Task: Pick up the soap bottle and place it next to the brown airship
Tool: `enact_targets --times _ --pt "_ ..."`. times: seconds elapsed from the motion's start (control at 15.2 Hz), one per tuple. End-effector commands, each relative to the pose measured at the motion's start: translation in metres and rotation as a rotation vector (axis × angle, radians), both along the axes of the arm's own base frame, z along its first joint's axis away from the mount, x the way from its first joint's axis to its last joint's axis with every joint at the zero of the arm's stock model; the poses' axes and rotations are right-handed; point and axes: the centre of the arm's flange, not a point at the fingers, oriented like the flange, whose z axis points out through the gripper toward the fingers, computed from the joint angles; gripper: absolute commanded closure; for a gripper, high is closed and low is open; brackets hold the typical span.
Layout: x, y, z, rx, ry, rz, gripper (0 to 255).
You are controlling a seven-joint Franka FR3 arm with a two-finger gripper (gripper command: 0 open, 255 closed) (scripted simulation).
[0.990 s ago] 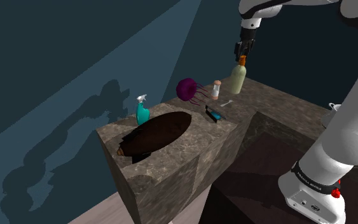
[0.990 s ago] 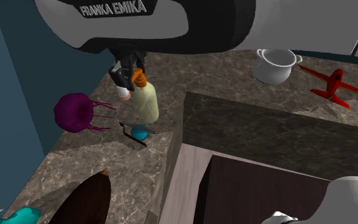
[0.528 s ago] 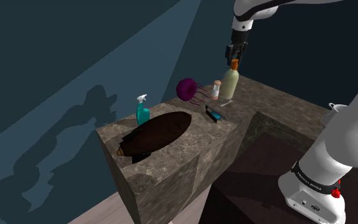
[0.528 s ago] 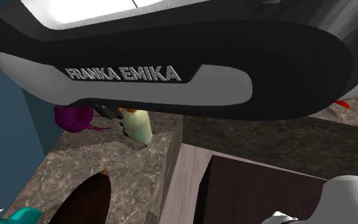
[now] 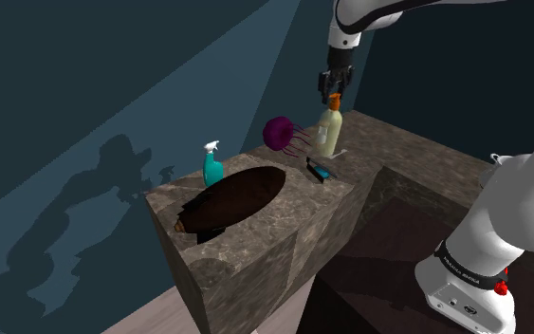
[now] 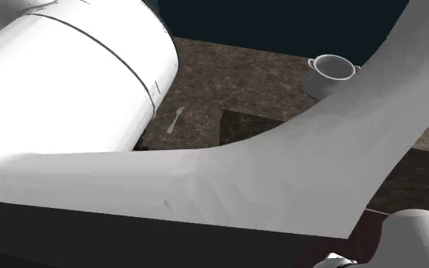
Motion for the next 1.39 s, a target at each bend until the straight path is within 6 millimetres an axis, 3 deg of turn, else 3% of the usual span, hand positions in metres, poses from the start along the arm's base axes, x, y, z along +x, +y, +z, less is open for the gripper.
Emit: enact_targets --times 0.0,0.07,1.32 --pt "0.0 0.028 0.0 0.0 0.0 -0.002 255" --pt "0.0 0.04 0.0 0.0 0.0 -0.002 255" --pt "0.0 0.04 -0.1 0.0 0.0 -0.002 255"
